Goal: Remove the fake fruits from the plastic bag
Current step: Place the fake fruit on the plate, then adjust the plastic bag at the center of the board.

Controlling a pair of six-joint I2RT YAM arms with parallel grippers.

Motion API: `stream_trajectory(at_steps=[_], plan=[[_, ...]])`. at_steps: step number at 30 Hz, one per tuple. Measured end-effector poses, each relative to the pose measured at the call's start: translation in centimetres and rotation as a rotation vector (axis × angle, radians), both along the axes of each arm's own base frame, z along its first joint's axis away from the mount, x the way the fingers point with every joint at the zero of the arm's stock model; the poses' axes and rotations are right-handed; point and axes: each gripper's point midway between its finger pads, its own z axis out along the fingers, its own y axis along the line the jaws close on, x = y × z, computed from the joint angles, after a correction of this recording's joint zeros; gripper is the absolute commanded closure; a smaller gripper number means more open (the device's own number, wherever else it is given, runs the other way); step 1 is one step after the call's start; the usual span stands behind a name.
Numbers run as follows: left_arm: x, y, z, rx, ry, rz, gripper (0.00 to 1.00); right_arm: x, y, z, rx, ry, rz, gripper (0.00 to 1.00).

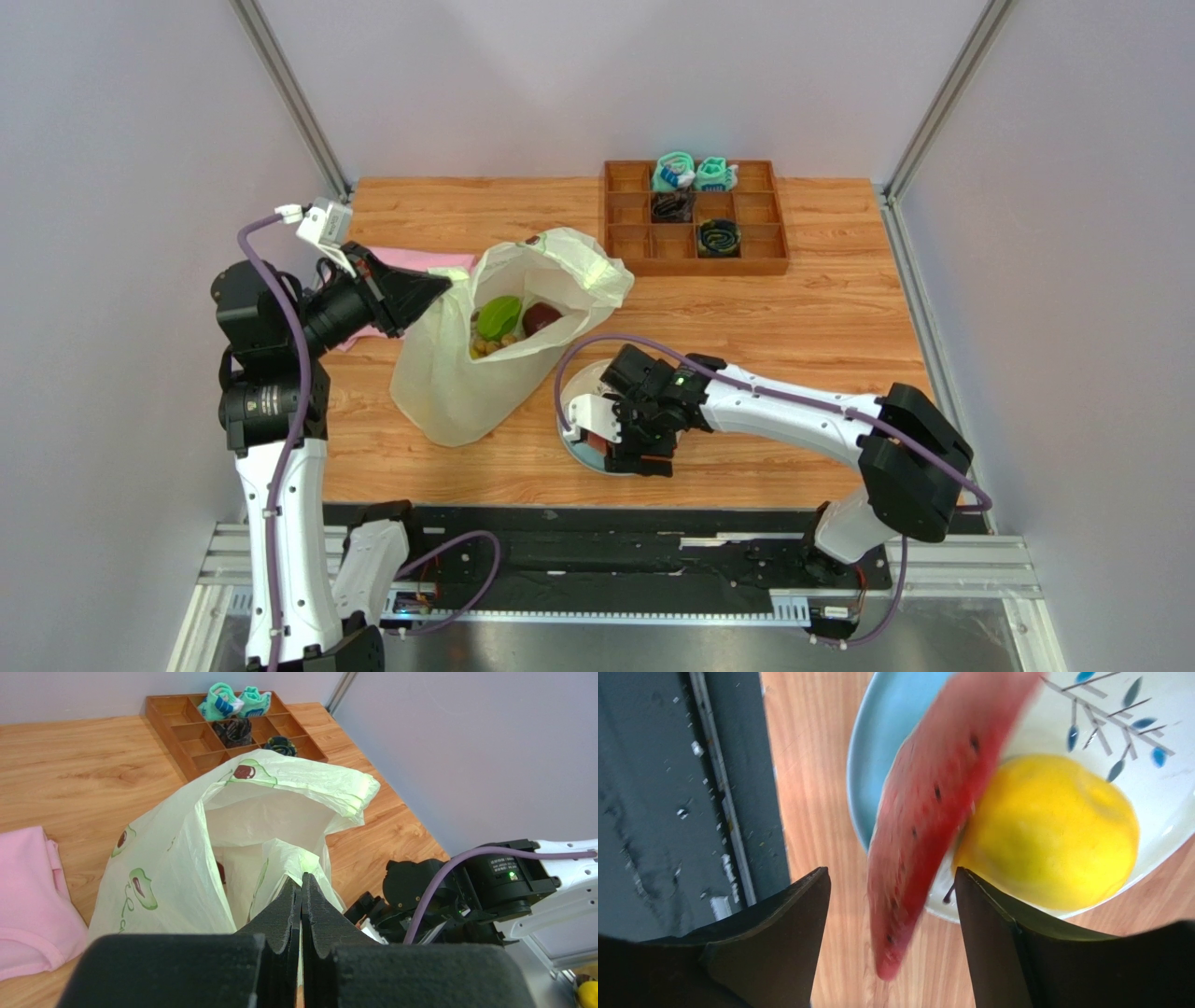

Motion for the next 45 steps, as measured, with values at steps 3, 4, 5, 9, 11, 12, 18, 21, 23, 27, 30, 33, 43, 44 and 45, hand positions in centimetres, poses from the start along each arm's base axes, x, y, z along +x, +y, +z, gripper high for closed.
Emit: stream_trajectory(at_steps=[3,4,5,9,11,12,18,21,23,27,30,33,43,44,45], plan=[[-0.1,-0.1,0.0,-0.004,0.003,-0.005,1.0,-0.7,-0.6,1.3,-0.03,0.041,-0.005,0.3],[-0.1,-0.1,0.0,-0.004,0.003,-0.007,1.0,-0.7,-0.4,2.4,-0.028,0.047,-0.009,0.31],[-0.3,-0.1,0.0,-0.003,0.004,-0.008,1.0,-0.6,0.1,3.9,-0.013,0.048,-0.011,0.31],[-1.3,-0.3,-0.6,0.014,0.015,-0.011,1.0,1.2,2.9,12.2,0.133,-0.015,-0.04,0.42],[-2.1,-0.4,-0.8,0.027,0.014,-0.013,1.0,2.7,3.4,16.5,0.212,-0.077,-0.094,0.44],[-2.5,-0.4,-0.9,0.034,0.014,-0.013,1.0,3.7,3.4,18.8,0.26,-0.123,-0.137,0.38],[-3.9,-0.6,-1.4,0.064,0.007,-0.019,1.0,9.2,0.0,31.0,0.573,-0.476,-0.403,0.09],[-3.8,-0.5,-1.8,0.065,0.028,-0.022,1.0,10.4,0.4,32.8,0.636,-0.539,-0.433,0.09],[-3.7,-0.5,-2.1,0.067,0.04,-0.026,1.0,11.5,1.8,32.3,0.635,-0.548,-0.439,0.09],[-3.3,-0.5,-2.1,0.072,0.049,-0.035,1.0,15.3,5.7,26.7,0.538,-0.513,-0.462,0.13],[-2.6,-0.5,-1.6,0.073,0.055,-0.049,1.0,17.7,7.9,20.2,0.416,-0.444,-0.478,0.69],[-0.7,-0.8,0.1,0.075,0.064,-0.093,1.0,20.8,8.5,17.2,0.359,-0.392,-0.517,1.0],[18.6,-1.9,8.0,0.144,-0.051,-0.179,1.0,41.1,-2.1,35.4,0.809,-0.793,-0.91,1.0],[19.5,-2.0,8.4,0.154,-0.076,-0.174,1.0,41.4,-4.1,37.2,0.84,-0.843,-0.936,1.0],[19.7,-2.2,8.6,0.158,-0.087,-0.175,1.0,41.1,-5.7,38.8,0.862,-0.883,-0.955,1.0]])
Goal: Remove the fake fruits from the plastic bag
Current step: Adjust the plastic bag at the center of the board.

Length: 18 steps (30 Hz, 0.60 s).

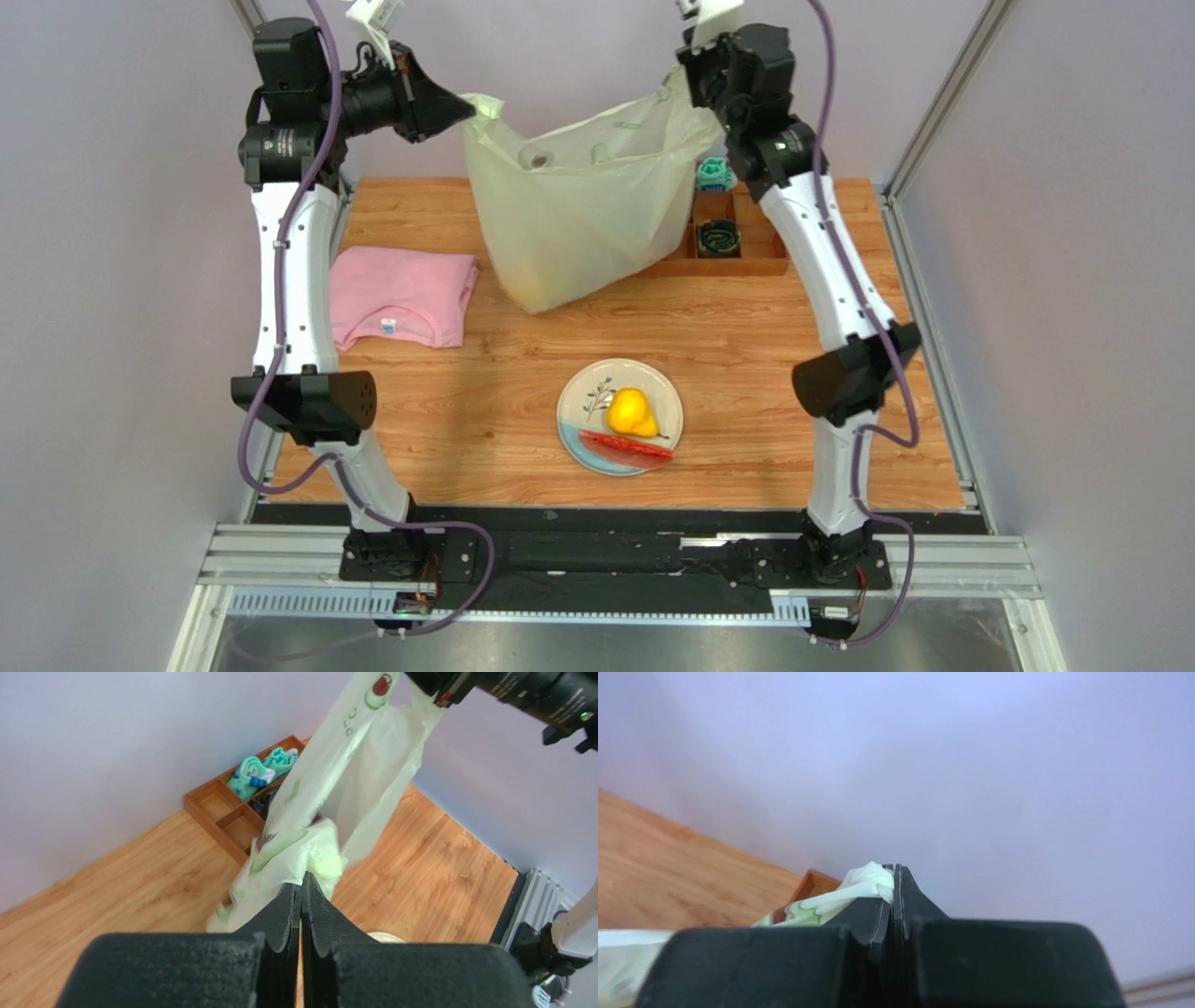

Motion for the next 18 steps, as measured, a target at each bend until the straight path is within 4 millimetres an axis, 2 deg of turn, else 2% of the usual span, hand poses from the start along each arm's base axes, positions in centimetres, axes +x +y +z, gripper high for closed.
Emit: stream_trajectory(at_steps=[1,3,5,6,8,10,12,15,17,18], plan=[[-0.1,-0.3,0.2,0.003,-0.01,-0.008,1.0,-0.8,-1.3,1.2,0.01,-0.026,-0.015,1.0],[-1.3,-1.0,1.1,0.008,-0.041,-0.031,1.0,-3.5,-2.6,3.0,0.018,-0.048,-0.018,1.0],[-3.5,-1.4,1.4,0.012,-0.047,-0.056,1.0,-7.6,-2.8,4.1,0.032,-0.057,0.017,1.0],[-4.9,-1.7,1.2,0.016,-0.05,-0.076,1.0,-10.0,-3.0,4.2,0.041,-0.051,0.039,1.0],[-8.3,-1.9,0.3,0.025,-0.031,-0.108,1.0,-14.5,-3.3,2.5,0.046,-0.01,0.084,1.0],[-10.9,-2.1,-1.1,0.034,-0.011,-0.135,1.0,-19.3,-3.9,-1.5,0.031,0.082,0.128,1.0],[-13.8,-2.4,-4.4,0.04,0.058,-0.169,1.0,-21.8,-4.9,-6.4,0.011,0.179,0.13,1.0],[-16.8,-3.1,-10.0,0.042,0.207,-0.219,1.0,-24.4,-6.8,-16.9,-0.065,0.4,0.078,1.0],[-18.1,-3.8,-14.2,0.045,0.334,-0.253,1.0,-25.6,-8.0,-23.7,-0.143,0.572,0.038,0.85],[-18.5,-4.0,-15.7,0.048,0.383,-0.263,1.0,-26.1,-8.5,-26.8,-0.181,0.655,0.023,0.78]])
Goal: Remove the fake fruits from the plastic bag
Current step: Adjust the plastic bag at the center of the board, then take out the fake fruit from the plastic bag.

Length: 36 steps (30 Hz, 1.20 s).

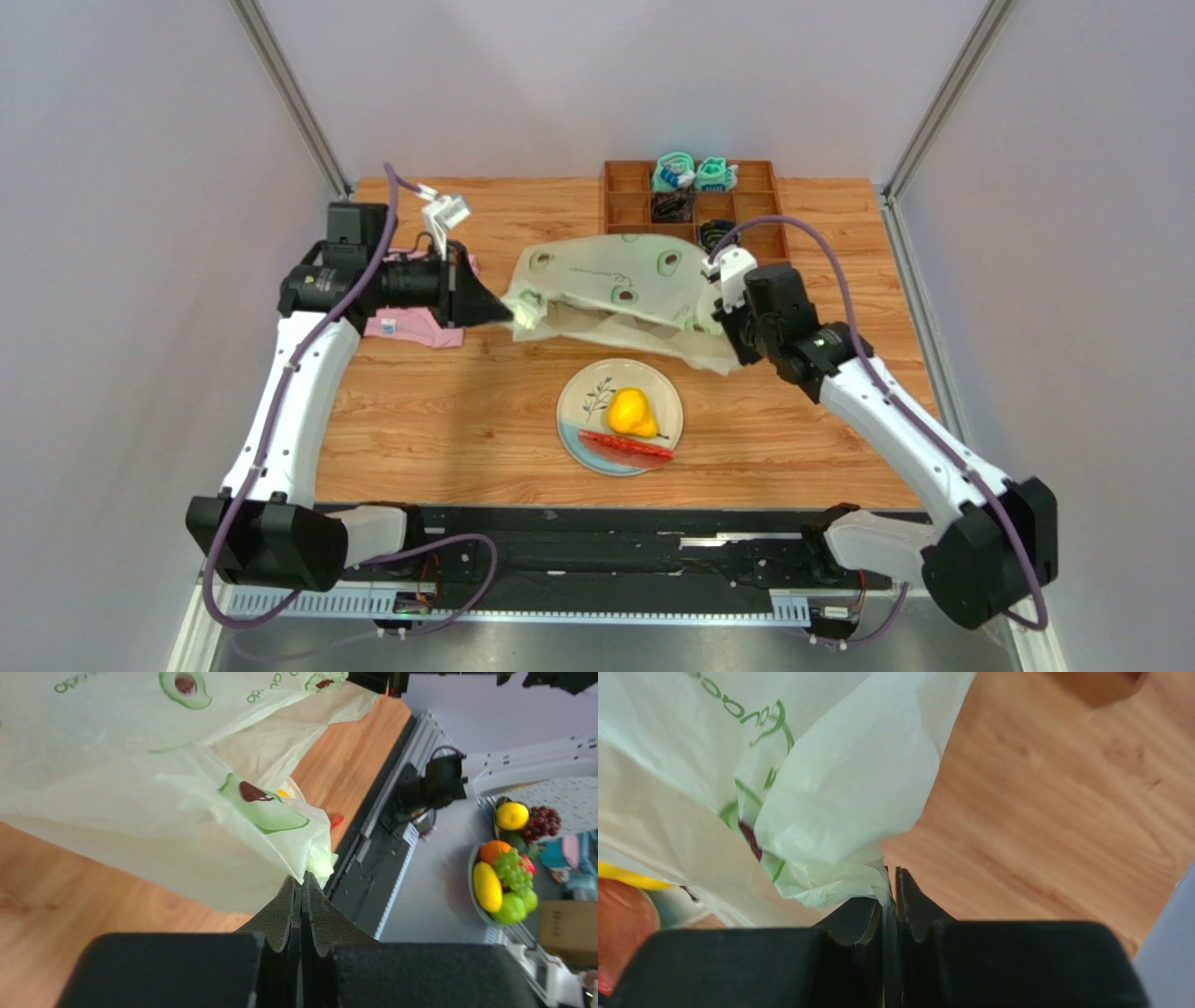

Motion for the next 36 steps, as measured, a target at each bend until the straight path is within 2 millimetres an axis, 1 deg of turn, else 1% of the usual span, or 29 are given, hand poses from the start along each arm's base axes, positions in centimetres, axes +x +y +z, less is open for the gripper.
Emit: stream_trajectory(at_steps=[1,2,3,4,5,6,7,8,9,11,12,14,15,16,17,18,19,20,21,23,25,27,29,30,31,34,35,36], plan=[[-0.5,-0.3,-1.7,0.012,0.056,-0.01,1.0,-0.6,-0.5,-2.4,-0.038,0.074,-0.009,0.71],[-0.9,-0.5,-2.9,0.022,0.099,-0.018,1.0,-1.0,-0.9,-3.6,-0.06,0.123,-0.015,0.61],[-1.2,-0.7,-3.8,0.03,0.127,-0.023,1.0,-1.2,-1.1,-4.3,-0.074,0.151,-0.02,0.45],[-1.4,-0.8,-4.3,0.037,0.145,-0.025,1.0,-1.2,-1.2,-4.3,-0.076,0.161,-0.023,0.41],[-1.5,-0.9,-4.5,0.039,0.152,-0.028,1.0,-1.0,-1.2,-3.7,-0.08,0.162,-0.022,0.38],[-1.5,-1.0,-4.5,0.04,0.149,-0.028,1.0,-0.4,-0.9,-2.5,-0.07,0.146,-0.022,0.35],[-1.4,-1.0,-4.4,0.04,0.144,-0.024,1.0,0.4,-0.6,-0.8,-0.054,0.12,-0.023,0.34],[-1.4,-0.9,-4.2,0.041,0.135,-0.019,1.0,1.5,0.1,1.6,-0.026,0.074,-0.019,0.34],[-1.3,-0.9,-4.1,0.043,0.129,-0.014,1.0,2.2,0.6,3.6,-0.001,0.037,-0.01,0.35],[-1.4,-0.8,-3.9,0.043,0.121,-0.003,1.0,3.8,2.6,10.3,0.085,-0.096,0.032,0.36],[-1.5,-0.9,-3.7,0.04,0.121,-0.001,1.0,4.0,3.8,13.4,0.132,-0.161,0.069,0.38],[-1.6,-0.9,-3.5,0.034,0.122,0.003,1.0,3.0,6.5,17.8,0.205,-0.244,0.169,0.41],[-1.7,-0.9,-3.3,0.03,0.126,0.006,1.0,2.0,8.3,19.1,0.235,-0.263,0.236,0.49],[-1.8,-0.9,-3.2,0.027,0.125,0.008,1.0,1.1,9.7,19.4,0.253,-0.264,0.288,0.53],[-2.0,-0.9,-3.0,0.024,0.123,0.009,1.0,0.4,10.8,19.2,0.26,-0.252,0.329,0.58],[-2.2,-0.9,-2.8,0.022,0.118,0.011,1.0,-0.7,12.5,18.3,0.271,-0.214,0.389,0.66],[-2.4,-0.9,-2.5,0.018,0.111,0.014,1.0,-1.4,13.9,17.0,0.274,-0.172,0.433,0.68],[-2.7,-0.8,-2.2,0.015,0.101,0.015,1.0,-1.8,14.8,15.8,0.272,-0.138,0.463,0.7],[-3.0,-0.8,-2.0,0.012,0.094,0.015,1.0,-2.2,16.0,13.8,0.265,-0.08,0.49,0.72],[-3.5,-0.8,-1.5,0.006,0.076,0.015,1.0,-2.5,17.5,9.3,0.232,0.038,0.515,0.74],[-3.7,-0.8,-1.2,-0.002,0.07,0.011,1.0,-2.9,18.5,5.4,0.194,0.145,0.528,0.75],[-3.9,-0.9,-1.1,-0.011,0.079,0.009,1.0,-3.0,19.2,3.0,0.169,0.211,0.534,0.78],[-3.9,-1.0,-1.1,-0.016,0.087,0.007,1.0,-3.0,19.6,1.7,0.157,0.243,0.538,0.81],[-3.9,-1.0,-1.1,-0.017,0.09,0.008,1.0,-3.0,19.8,1.6,0.156,0.25,0.54,0.82],[-3.9,-1.0,-1.1,-0.019,0.092,0.009,1.0,-2.8,20.1,1.6,0.156,0.254,0.542,0.83],[-3.9,-1.1,-1.0,-0.023,0.099,0.009,1.0,-2.0,20.8,2.2,0.162,0.235,0.541,0.89],[-4.0,-1.1,-1.0,-0.024,0.1,0.008,1.0,-1.6,20.9,2.5,0.16,0.222,0.535,0.92],[-4.0,-1.1,-1.0,-0.025,0.101,0.008,1.0,-1.4,20.8,2.6,0.154,0.215,0.528,0.93]])
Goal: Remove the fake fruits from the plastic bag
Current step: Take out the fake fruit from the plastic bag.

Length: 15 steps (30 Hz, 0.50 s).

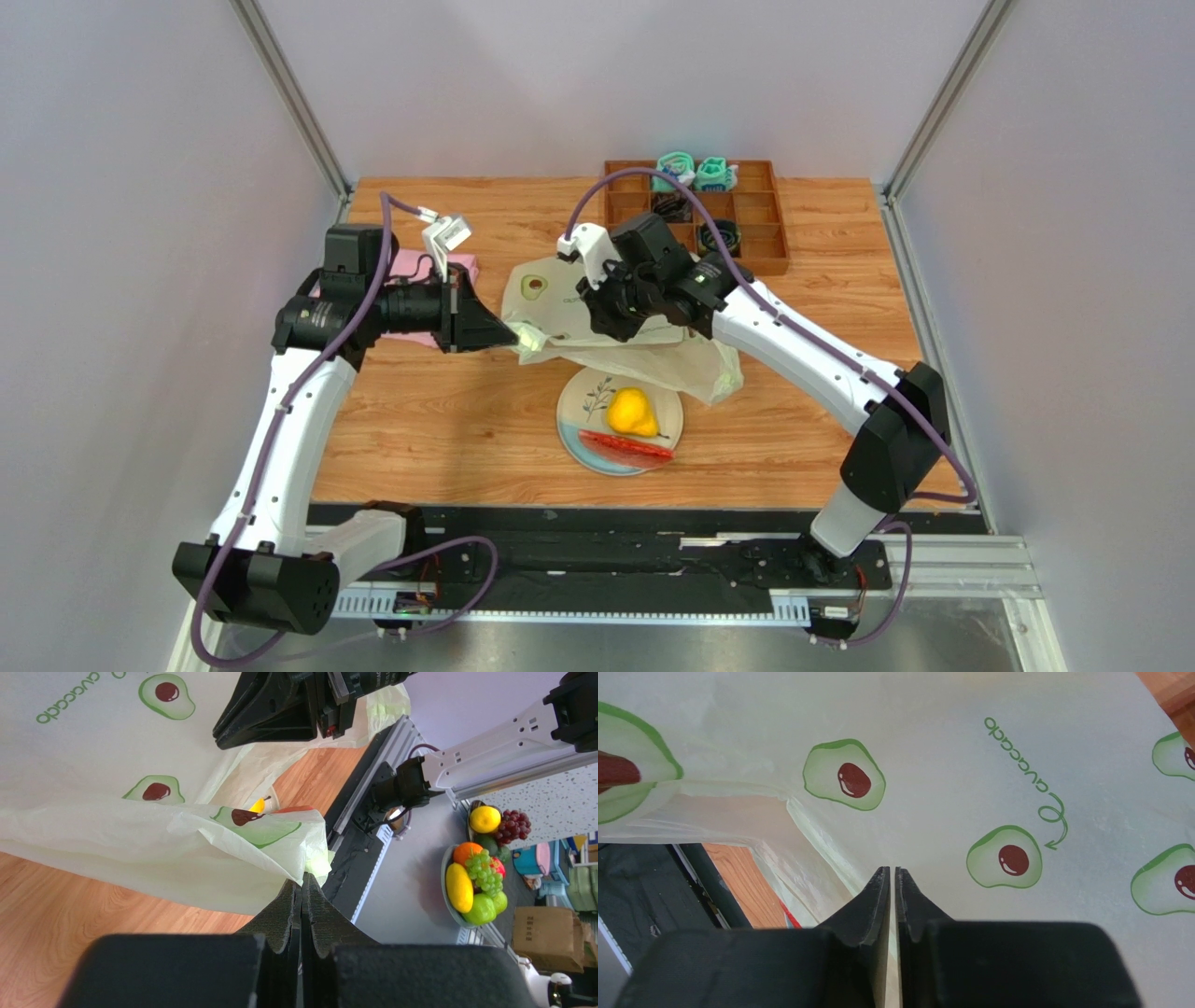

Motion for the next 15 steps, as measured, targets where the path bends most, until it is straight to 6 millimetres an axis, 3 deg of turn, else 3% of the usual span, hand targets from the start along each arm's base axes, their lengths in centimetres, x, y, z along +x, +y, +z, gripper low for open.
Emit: stream_trajectory(at_steps=[5,8,15], plan=[[0.0,0.0,0.0,0.001,-0.001,-0.002,1.0,0.3,-1.5,-0.7,-0.061,-0.021,0.01,0.9],[0.1,0.0,-0.1,0.002,0.003,-0.002,1.0,-1.1,-2.8,-0.5,-0.073,-0.04,0.075,0.94],[0.3,-0.1,-0.4,0.002,0.018,-0.003,1.0,-4.4,-4.3,3.9,-0.041,-0.204,0.255,1.0]])
